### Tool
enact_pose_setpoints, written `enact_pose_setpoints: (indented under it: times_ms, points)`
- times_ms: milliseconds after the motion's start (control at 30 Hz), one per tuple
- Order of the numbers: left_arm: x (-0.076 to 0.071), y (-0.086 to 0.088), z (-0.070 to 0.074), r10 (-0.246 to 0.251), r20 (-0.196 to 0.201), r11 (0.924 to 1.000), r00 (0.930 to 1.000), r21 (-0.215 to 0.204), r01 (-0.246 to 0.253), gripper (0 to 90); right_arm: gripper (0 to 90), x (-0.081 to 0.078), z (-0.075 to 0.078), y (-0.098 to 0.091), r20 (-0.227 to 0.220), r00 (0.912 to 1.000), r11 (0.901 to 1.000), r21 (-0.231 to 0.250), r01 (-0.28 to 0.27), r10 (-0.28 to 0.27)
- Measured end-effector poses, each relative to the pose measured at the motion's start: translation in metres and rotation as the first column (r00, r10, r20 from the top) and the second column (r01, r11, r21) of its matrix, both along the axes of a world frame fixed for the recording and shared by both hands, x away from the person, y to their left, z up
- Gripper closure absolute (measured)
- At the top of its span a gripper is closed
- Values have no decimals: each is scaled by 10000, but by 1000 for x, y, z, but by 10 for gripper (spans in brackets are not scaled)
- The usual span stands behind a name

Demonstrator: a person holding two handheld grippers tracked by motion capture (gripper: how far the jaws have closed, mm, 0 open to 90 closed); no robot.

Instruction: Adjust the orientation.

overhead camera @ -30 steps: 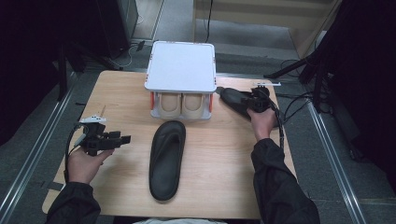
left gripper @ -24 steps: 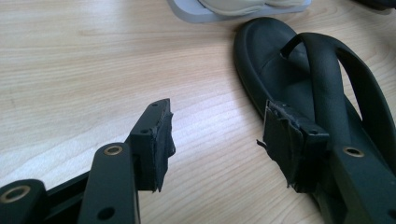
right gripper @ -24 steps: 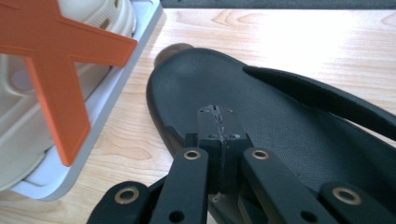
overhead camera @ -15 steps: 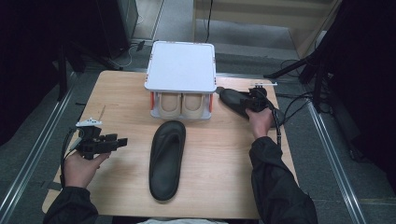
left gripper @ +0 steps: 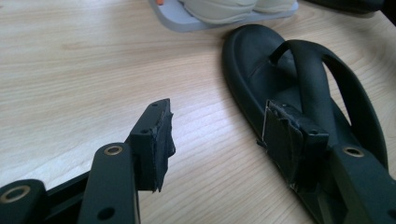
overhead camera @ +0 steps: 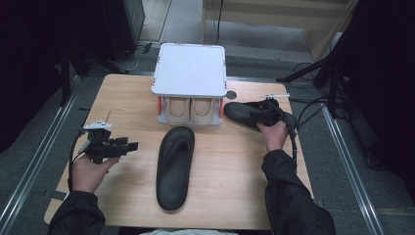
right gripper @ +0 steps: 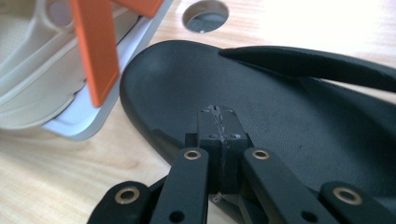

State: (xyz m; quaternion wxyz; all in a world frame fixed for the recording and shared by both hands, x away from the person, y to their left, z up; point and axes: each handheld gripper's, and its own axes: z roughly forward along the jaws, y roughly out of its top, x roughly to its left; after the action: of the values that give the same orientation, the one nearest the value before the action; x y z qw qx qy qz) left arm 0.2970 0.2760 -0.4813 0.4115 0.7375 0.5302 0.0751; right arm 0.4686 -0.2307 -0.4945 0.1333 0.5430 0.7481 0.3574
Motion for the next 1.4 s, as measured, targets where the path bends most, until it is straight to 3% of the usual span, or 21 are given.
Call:
enact_pose_setpoints:
  times_ms: [333, 667, 800, 1100, 1200, 1400]
  points:
    - [15, -11, 1, -465, 2, 9989, 9989, -1, 465, 428, 900, -21, 1, -9, -151, 9991, 9992, 4, -406, 406]
    - [26, -13, 5, -497, 81, 9984, 9987, -250, 499, 430, 900, -40, 2, -17, -214, 9974, 9976, -80, -685, 683]
    - [28, -16, 5, -702, 69, 9975, 9975, -71, 703, 430, 900, -45, 2, -20, -263, 9974, 9977, -63, -676, 674]
    - [33, -18, 6, -711, 57, 9974, 9975, -125, 712, 430, 900, -63, 26, -29, 510, 9970, 9977, 323, -597, 580]
    - [32, -18, 6, -707, 37, 9974, 9975, -148, 707, 429, 900, -73, 34, -34, 752, 9956, 9981, 192, -581, 565]
    - [32, -18, 6, -723, 56, 9973, 9974, -112, 724, 429, 900, -88, 33, -51, 864, 9961, 9995, 223, -223, 203]
